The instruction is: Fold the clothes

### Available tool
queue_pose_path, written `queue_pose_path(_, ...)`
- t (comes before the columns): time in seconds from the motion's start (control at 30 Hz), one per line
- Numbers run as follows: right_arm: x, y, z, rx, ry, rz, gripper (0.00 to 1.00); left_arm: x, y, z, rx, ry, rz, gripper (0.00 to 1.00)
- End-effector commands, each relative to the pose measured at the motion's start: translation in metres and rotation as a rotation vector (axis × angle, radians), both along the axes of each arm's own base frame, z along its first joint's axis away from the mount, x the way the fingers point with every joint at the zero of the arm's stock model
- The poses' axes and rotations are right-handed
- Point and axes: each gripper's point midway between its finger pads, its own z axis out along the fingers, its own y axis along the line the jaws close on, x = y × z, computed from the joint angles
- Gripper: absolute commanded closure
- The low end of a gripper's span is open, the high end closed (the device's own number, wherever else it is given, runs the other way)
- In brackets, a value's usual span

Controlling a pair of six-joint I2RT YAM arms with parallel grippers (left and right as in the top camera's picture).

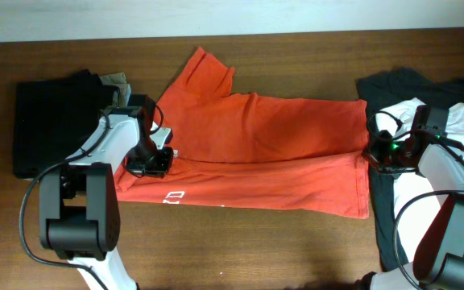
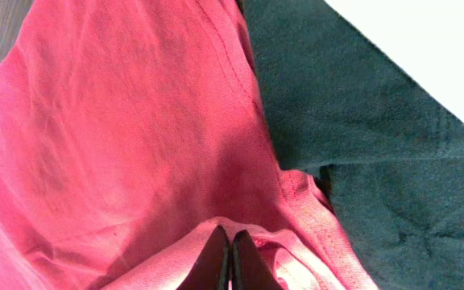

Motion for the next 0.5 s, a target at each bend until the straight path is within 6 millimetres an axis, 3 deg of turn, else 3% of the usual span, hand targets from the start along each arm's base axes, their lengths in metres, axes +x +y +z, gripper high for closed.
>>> queue_pose_path(0.0,0.005,-0.003,0.003,-0.002,-0.011,-0.003,0.96,0.018,-0.013,0.026,-0.060,-0.023,0.011,1.00)
queue_pose_path(0.07,0.005,-0.003,0.003,-0.002,-0.011,-0.004,0.96,0.045,-0.015,0.051,-0.067,-0.101,0.008,1.00)
queue_pose_path(0.2,0.005,-0.003,0.003,-0.003,-0.011,-0.004,0.96,0.071,-0.034,0.054,-0.082,-0.217,-0.037,0.99)
queue_pose_path(0.23,0.004,-0.003,0.003,-0.002,-0.011,-0.004,0.96,0.076,-0.038,0.054,-0.078,-0.239,-0.048,0.91)
queue_pose_path(0.27,0.004,-0.003,0.003,-0.002,-0.011,-0.004,0.96,0.083,-0.034,0.054,-0.040,-0.268,-0.054,0.72)
queue_pose_path(0.3,0.004,-0.003,0.003,-0.002,-0.011,-0.004,0.96,0.080,-0.030,0.053,-0.011,-0.259,-0.057,0.48)
queue_pose_path(0.37,0.003,-0.002,0.003,0.000,-0.005,-0.004,0.96,0.053,-0.017,0.049,0.055,-0.148,-0.061,0.45)
queue_pose_path(0.43,0.002,-0.002,0.002,0.002,0.001,-0.004,0.96,0.017,0.001,0.050,0.143,-0.002,-0.073,0.50)
queue_pose_path(0.47,0.002,-0.002,0.002,0.002,0.001,-0.004,0.96,0.010,0.002,0.050,0.148,0.028,-0.075,0.51)
